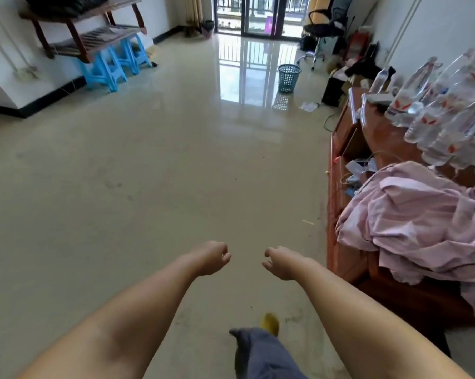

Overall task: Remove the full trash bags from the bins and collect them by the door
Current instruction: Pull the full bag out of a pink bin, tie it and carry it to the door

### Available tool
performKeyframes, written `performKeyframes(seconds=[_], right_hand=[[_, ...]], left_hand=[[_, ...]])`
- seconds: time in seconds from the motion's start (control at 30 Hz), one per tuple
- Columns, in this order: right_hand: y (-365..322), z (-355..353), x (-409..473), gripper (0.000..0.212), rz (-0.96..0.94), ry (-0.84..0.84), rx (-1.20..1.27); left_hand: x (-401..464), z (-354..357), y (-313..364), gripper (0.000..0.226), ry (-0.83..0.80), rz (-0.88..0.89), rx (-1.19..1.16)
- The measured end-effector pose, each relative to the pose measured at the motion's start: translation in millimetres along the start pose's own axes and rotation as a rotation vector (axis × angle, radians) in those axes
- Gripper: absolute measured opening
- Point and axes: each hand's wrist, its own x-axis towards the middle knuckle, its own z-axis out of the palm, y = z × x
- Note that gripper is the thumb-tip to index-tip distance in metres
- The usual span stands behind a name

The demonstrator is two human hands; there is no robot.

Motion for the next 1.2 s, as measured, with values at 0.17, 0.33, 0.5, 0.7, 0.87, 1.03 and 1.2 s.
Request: performKeyframes(seconds=[0.17, 0.33, 0.5, 0.7, 0.87, 1.03, 1.2], right_hand=[[55, -85, 111, 0.049, -0.011, 0.018, -0.033], [112, -199, 207, 0.049, -0.034, 0.045, -0.056], [139, -289, 294, 0.049, -0.044, 0.009, -0.118], [135, -381, 420, 0.050, -0.095, 0.003, -0.159], [129, -471, 530, 0.050, -0.085, 0.000, -0.142], [129, -569, 623, 0.049, -0.057, 0.022, -0.093], [150, -645, 722, 0.049, -0.031, 0.020, -0.084]], left_hand=[[129, -68, 11, 0.035, 0.033, -0.025, -0.010], [242, -150, 37, 0.036, 0.046, -0.051, -0.055], [337, -227, 50, 0.036, 0.073, -0.047, -0.079], [464, -306, 15, 0.035, 0.098, -0.069, -0.099], [574, -398, -22, 0.035, 0.089, -0.063, -0.073], [673, -495, -49, 0.032, 0.081, -0.062, -0.040], [777, -562, -59, 0.036, 0.041, -0.047, -0.014]])
